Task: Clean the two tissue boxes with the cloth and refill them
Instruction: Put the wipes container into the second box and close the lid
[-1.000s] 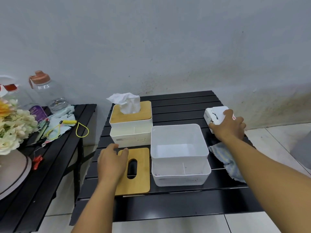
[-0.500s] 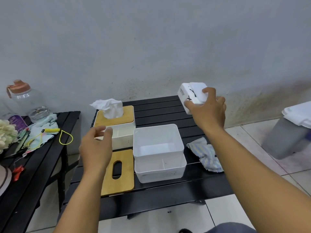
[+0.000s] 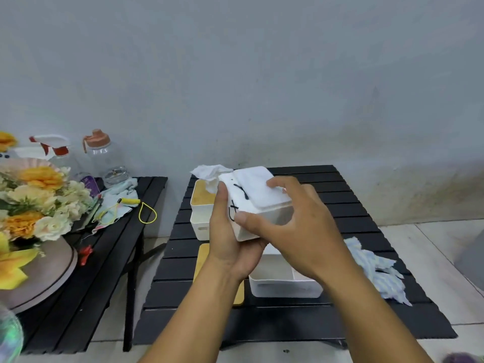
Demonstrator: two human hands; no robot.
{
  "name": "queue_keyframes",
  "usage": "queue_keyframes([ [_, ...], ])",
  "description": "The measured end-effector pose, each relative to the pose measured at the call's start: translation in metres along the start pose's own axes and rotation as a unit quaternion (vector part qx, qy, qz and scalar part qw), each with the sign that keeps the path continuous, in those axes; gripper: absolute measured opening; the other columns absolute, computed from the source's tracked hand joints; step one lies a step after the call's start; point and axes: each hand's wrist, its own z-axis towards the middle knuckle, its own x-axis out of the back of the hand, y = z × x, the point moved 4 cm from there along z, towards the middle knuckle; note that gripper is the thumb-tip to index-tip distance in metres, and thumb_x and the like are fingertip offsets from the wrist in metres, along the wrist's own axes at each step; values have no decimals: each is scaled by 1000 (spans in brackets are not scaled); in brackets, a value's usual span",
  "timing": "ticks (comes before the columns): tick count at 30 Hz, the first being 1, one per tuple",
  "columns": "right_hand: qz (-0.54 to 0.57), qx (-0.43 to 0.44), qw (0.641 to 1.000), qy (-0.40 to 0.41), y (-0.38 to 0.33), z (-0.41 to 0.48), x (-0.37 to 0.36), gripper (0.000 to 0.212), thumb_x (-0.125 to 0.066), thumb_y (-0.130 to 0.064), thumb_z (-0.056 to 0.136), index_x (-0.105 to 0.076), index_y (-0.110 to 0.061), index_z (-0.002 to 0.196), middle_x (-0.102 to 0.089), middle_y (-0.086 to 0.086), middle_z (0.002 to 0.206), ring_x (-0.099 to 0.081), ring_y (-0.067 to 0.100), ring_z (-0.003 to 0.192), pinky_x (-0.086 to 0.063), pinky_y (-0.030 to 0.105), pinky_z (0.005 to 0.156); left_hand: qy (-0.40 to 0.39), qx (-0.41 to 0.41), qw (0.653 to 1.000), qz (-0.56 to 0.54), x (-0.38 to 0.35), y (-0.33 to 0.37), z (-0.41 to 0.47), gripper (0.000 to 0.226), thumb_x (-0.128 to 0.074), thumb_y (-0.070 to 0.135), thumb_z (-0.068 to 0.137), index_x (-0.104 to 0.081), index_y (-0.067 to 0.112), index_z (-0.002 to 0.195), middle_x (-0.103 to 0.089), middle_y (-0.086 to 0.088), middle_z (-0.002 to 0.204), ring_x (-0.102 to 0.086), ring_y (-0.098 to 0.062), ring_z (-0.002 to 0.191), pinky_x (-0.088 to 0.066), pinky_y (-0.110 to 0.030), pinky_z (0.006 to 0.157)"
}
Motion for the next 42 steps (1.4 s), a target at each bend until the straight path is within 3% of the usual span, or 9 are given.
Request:
queue_keyframes([
  [3, 59, 30, 996, -55, 8, 7, 29, 56, -73, -72, 63, -58, -53, 113, -63, -19, 105, -60, -2, 97, -49, 25, 81, -36, 4, 999, -12, 9, 4, -1, 68, -42, 68, 98, -60, 21, 143, -65, -17, 135, -65, -39, 115, -46, -57, 101],
  [8, 142, 70, 987, 34, 20, 14, 66, 42, -73, -57, 69, -69, -42, 108, -71, -8, 100, -67, 16, 91, -56, 42, 87, -96, 48, 994, -8, 15, 3, -6, 66, -59, 65, 88, -65, 22, 137, -62, -15, 134, -64, -37, 114, -46, -62, 99],
  [17, 52, 5, 999, 5, 13, 11, 35, 21, -76, -47, 77, -74, -34, 93, -72, -17, 84, -66, 7, 76, -59, 37, 73, -119, 47, 991, 21, 17, -2, -12, 80, -89, 58, 65, -70, 22, 134, -67, -15, 135, -68, -38, 116, -54, -62, 96],
  [19, 29, -3, 1000, -5, 15, 11, 29, 12, -71, -34, 84, -74, -36, 96, -72, -18, 84, -67, 6, 78, -59, 42, 77, -112, 74, 991, 20, 19, -1, -11, 80, -86, 59, 68, -68, 21, 136, -67, -16, 134, -68, -39, 114, -55, -61, 93],
  [21, -3, 17, 999, -44, 16, 11, 30, 36, -63, -22, 87, -67, -47, 112, -70, -20, 100, -66, 3, 88, -57, 37, 81, -124, 123, 985, 4, 20, 3, -11, 82, -77, 60, 78, -57, 18, 146, -62, -20, 136, -65, -43, 111, -54, -60, 89],
  [26, -8, 102, 974, -204, 14, 4, 32, 62, -75, -46, 77, -47, -70, 126, -21, -40, 151, -28, -19, 134, -33, 21, 105, -170, 241, 956, -3, 29, 6, -14, 72, -55, 64, 92, -52, 17, 147, -55, -23, 132, -65, -46, 96, -52, -52, 82],
  [30, 122, 92, 967, -205, 24, 8, 21, 44, -81, -41, 64, -75, -45, 108, -56, -33, 133, -51, -11, 124, -46, 17, 99, -167, 271, 948, -21, 33, -1, -15, 87, -41, 81, 91, -49, 18, 150, -57, -24, 136, -62, -53, 107, -56, -51, 83],
  [38, 142, 25, 989, -27, 36, 21, 9, 33, -67, -57, 78, -77, -38, 102, -74, -25, 97, -69, -2, 91, -58, 27, 83, -52, 125, 989, 62, 30, -8, -6, 138, -16, 109, 52, -60, 16, 144, -60, -31, 138, -63, -55, 117, -57, -62, 89],
  [42, 130, 33, 990, 34, 33, 19, 4, 10, -70, -47, 86, -77, -40, 91, -73, -29, 88, -67, -8, 85, -53, 12, 71, -48, 17, 985, 165, 26, -11, -5, 133, -64, 99, 43, -46, 26, 153, -55, -14, 151, -56, -39, 136, -49, -72, 99],
])
